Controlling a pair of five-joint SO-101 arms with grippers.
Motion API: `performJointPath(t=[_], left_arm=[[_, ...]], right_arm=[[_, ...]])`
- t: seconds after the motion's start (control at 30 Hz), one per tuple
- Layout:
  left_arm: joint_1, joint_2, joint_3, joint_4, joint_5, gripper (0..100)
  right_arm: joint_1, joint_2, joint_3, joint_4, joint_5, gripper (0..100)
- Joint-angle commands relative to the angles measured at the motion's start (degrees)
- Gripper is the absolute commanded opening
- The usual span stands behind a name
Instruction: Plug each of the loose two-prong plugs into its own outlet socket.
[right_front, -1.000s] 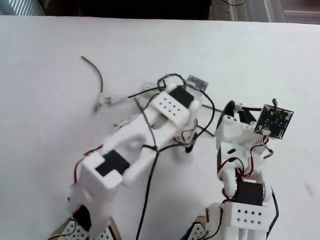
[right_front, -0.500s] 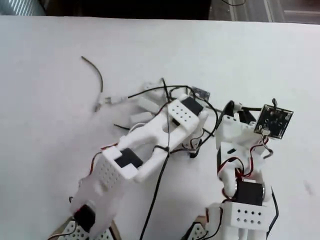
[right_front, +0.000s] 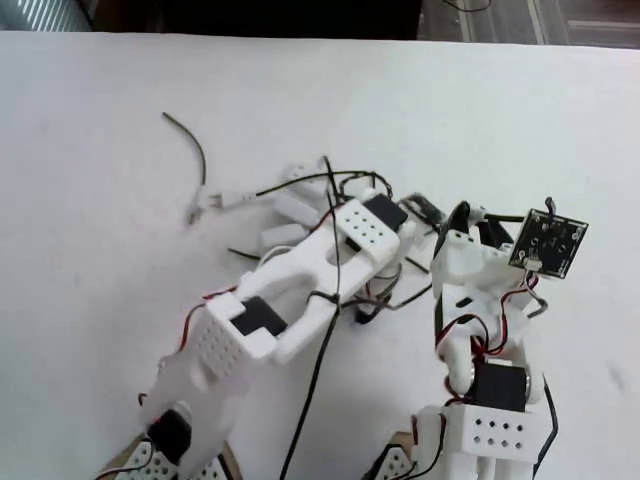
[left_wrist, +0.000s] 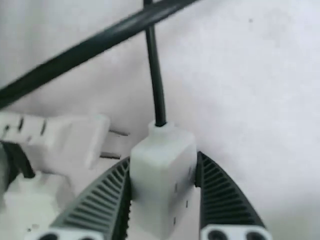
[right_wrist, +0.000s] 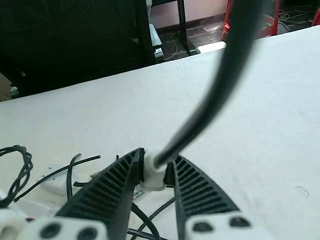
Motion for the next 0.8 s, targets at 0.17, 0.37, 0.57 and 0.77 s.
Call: performJointPath(t=[0.17, 0.37, 0.57, 0.77], left_arm=[[-5.2, -4.7, -5.9, 6.9, -17.9, 6], [-8.9, -10.5, -9.1, 10.8, -18.0, 12], [-10.6, -11.6, -8.9, 11.7, -17.7, 11], [-7.5, -11.2, -8.9, 10.2, -9.4, 11]], right_arm=[[0.1, -1.0, -1.9, -0.7, 0.1, 2.0], [0.0, -1.0, -1.9, -0.7, 0.2, 2.0], [0.0, -1.0, -1.9, -0.7, 0.2, 2.0], [0.0, -1.0, -1.8, -0.7, 0.2, 2.0]])
